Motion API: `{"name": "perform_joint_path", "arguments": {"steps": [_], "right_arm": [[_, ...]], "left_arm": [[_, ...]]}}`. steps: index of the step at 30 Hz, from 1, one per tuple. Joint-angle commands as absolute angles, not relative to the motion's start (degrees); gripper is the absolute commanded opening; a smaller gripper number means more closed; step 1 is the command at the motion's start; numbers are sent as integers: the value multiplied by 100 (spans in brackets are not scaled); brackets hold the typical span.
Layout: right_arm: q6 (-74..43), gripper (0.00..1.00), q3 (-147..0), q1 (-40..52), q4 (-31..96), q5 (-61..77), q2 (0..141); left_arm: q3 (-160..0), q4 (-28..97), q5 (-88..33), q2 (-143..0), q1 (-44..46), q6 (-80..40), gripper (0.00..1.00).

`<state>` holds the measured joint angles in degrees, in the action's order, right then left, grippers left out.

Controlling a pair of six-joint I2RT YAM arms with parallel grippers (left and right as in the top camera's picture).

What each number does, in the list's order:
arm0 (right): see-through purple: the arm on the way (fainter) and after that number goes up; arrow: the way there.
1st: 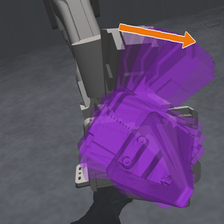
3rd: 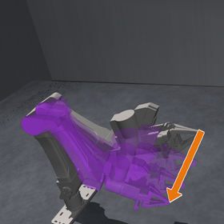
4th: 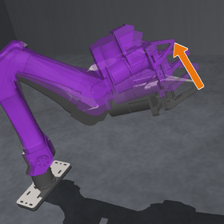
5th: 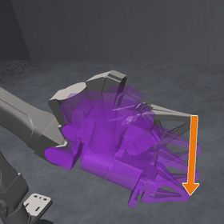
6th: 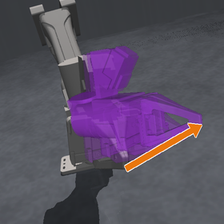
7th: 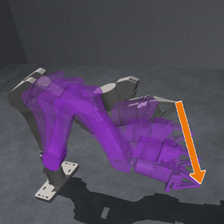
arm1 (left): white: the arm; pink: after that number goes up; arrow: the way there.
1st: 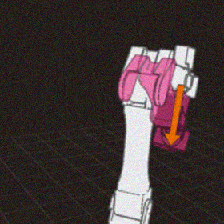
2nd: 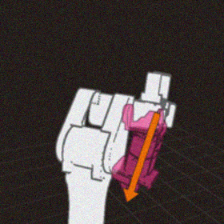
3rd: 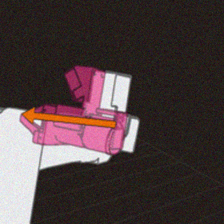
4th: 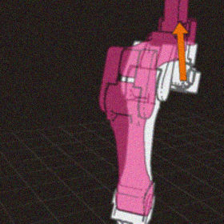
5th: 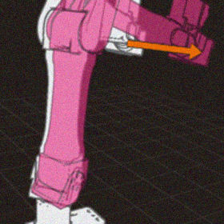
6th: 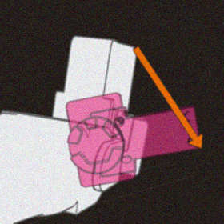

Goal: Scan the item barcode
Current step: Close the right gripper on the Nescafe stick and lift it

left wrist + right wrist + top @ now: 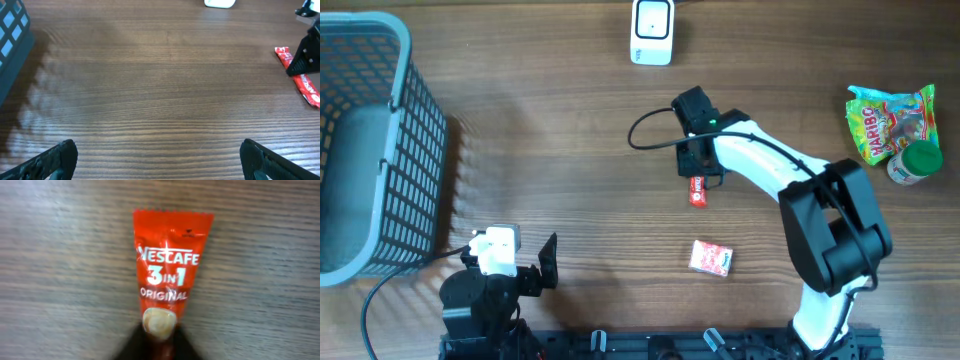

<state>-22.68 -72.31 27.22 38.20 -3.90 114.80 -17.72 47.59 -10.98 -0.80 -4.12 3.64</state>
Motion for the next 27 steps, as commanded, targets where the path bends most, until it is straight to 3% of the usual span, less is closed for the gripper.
{"name": "perform_joint_path", "arguments": {"steps": [1,10,14,19,24,27], "right_arm": [[-2552,4,-6799,2740,4053,823,12374],[-2563,4,-7762,2443,6099,5242,12311],[-2473,4,-7754,2381,5990,5356,12311],[-2049,4,-7752,2421,4512,6571,12311],[-1979,5,-7752,2576,2209,9192,12311],[-2558,5,-7756,2670,1033,9297,12311]], "left_arm": [[-1730,4746,-1087,-27,-386,427,100],[-1730,4746,-1087,-27,-386,427,100],[-1730,4746,-1087,-27,-386,427,100],[-1730,4746,-1087,-27,-386,427,100],[-1730,4746,-1087,-27,-386,429,100],[-1730,4746,-1085,-27,-386,427,100]]}}
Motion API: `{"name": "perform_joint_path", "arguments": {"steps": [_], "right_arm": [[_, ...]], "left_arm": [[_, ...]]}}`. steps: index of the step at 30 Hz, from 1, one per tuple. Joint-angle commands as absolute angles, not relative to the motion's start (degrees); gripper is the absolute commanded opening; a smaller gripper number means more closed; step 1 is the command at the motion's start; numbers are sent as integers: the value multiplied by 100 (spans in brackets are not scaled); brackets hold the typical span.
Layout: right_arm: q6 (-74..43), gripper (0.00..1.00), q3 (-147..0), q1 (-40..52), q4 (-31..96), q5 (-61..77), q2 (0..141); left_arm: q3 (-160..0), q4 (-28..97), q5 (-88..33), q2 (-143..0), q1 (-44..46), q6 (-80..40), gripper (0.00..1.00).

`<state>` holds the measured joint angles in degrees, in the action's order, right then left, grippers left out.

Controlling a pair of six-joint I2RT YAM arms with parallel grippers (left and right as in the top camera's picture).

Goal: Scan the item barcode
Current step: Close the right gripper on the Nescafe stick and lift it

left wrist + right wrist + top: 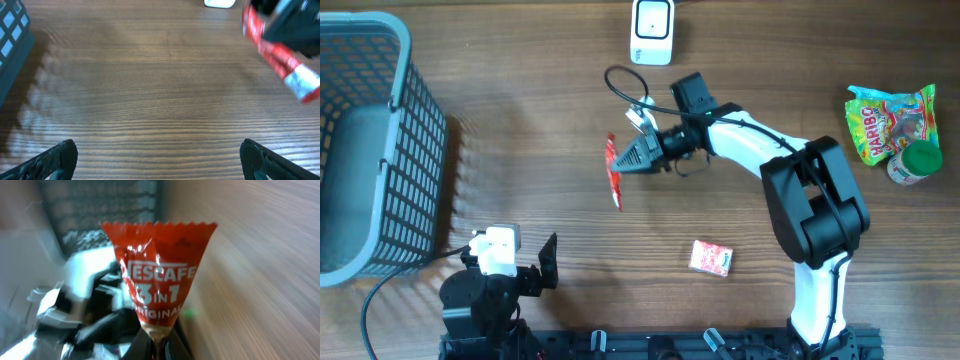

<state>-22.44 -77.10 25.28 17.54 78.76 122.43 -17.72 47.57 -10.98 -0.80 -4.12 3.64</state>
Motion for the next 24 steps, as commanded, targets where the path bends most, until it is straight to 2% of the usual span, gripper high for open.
{"name": "perform_joint_path", "arguments": {"steps": [1,15,24], "right_arm": [[-2563,4,-7756,2689,727,9297,12311],[-1806,4,-7756,2987,-2281,9295,12311],[-1658,4,-7749,3037,-2333,9297,12313]], "left_arm": [[-1730,4746,-1085,-27,-386,429,100],[-1730,4746,-1087,-27,-386,429,100],[-1730,4746,-1087,-27,-386,427,100]]}}
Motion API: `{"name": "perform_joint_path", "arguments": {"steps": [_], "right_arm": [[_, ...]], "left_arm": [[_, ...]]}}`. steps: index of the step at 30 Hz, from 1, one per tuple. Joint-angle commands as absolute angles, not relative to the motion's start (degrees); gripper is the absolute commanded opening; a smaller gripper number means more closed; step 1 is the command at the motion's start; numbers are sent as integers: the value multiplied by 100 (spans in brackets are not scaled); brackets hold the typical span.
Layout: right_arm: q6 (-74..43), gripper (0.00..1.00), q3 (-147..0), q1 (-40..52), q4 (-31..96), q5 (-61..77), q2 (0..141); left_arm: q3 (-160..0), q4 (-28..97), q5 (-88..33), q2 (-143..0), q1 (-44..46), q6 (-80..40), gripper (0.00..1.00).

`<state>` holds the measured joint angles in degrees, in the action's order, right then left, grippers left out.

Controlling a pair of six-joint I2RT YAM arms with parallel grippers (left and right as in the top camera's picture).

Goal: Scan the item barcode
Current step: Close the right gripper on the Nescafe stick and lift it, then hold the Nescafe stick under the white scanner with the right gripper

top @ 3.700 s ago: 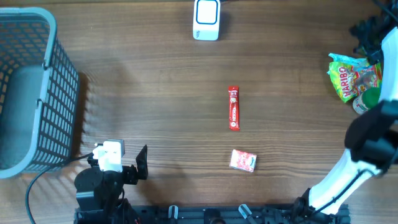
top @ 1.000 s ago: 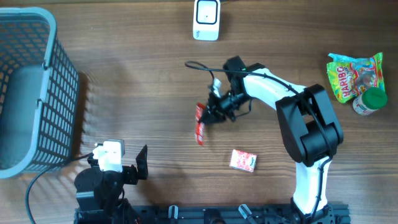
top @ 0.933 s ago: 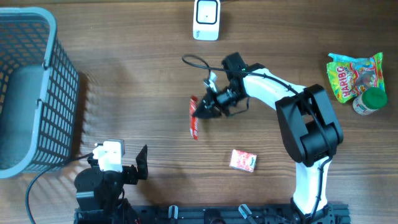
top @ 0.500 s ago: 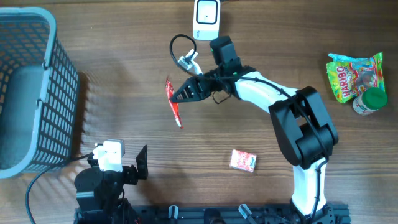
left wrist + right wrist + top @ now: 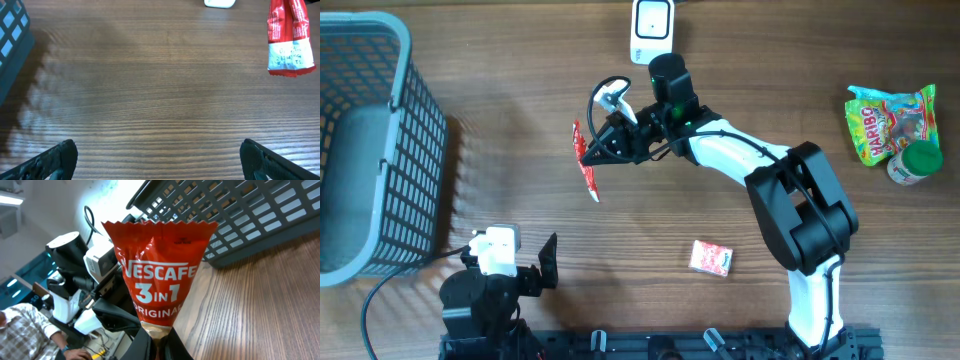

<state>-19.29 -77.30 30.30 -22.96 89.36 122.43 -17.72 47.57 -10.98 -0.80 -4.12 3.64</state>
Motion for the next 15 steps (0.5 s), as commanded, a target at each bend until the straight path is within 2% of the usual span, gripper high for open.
{"name": "perform_joint_path", "arguments": {"steps": [1,10,15], "right_arm": [[-1658,4,-7749,3037,-2331,9297,12313],[-1468,4,-7734,3037,-2331,9290,12317],[-1367,4,-7708,3037,-2158,8460,12322]], "left_arm": [[-1730,4746,-1087,-27,-386,427,100],[-1730,4746,-1087,-27,-386,427,100],[-1730,4748,-1087,-27,-386,429,100]]}}
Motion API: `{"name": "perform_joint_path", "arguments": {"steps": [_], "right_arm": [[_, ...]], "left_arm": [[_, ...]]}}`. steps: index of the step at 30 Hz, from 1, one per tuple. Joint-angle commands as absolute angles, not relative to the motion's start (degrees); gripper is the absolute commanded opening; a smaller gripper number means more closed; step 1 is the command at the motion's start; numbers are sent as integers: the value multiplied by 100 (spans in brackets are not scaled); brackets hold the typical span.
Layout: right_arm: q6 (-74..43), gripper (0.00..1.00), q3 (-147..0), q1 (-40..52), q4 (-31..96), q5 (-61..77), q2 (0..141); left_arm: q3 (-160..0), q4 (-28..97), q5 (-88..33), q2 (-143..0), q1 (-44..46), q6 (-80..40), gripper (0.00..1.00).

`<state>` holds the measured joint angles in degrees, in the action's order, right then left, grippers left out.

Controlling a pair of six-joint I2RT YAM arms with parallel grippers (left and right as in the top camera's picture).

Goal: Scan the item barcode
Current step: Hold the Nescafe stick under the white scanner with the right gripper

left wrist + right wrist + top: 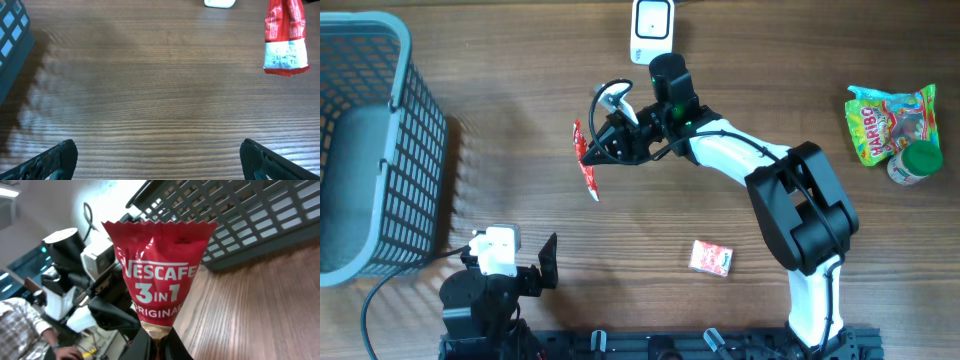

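Note:
A red Nescafe 3 in 1 sachet (pixel 584 160) hangs in the air left of the table's middle, with my right gripper (pixel 610 146) shut on one end. The right wrist view shows its printed front (pixel 159 282) fanning out above the pinching fingers (pixel 172 342). From the left wrist view its white printed end (pixel 285 54) shows at the upper right. The white barcode scanner (pixel 652 31) stands at the table's far edge, also seen as a scanner (pixel 219 3) edge. My left gripper (pixel 159 160) rests open and empty near the front edge.
A grey mesh basket (pixel 370 140) fills the left side. A small red-and-white packet (pixel 710 258) lies near the front middle. A Haribo bag (pixel 886 122) and a green-lidded jar (pixel 916 163) sit at the right edge.
Almost nothing has changed: the right gripper holds the sachet in the same place, tilted very slightly. The left arm has not moved.
First my right gripper was shut on the sachet as it lay on the table at the middle. Then the sachet was lifted and held further left, pointing sideways. Then it was further left again, below the scanner, where it still hangs.

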<state>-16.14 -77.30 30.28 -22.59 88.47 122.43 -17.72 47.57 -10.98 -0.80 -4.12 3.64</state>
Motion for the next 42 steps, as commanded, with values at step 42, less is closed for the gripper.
{"name": "perform_joint_path", "arguments": {"steps": [42], "right_arm": [[-2558,4,-7710,3511,-5911,8066,12095]], "left_arm": [[-1730,4746,-1087,-27,-386,427,100]]}}
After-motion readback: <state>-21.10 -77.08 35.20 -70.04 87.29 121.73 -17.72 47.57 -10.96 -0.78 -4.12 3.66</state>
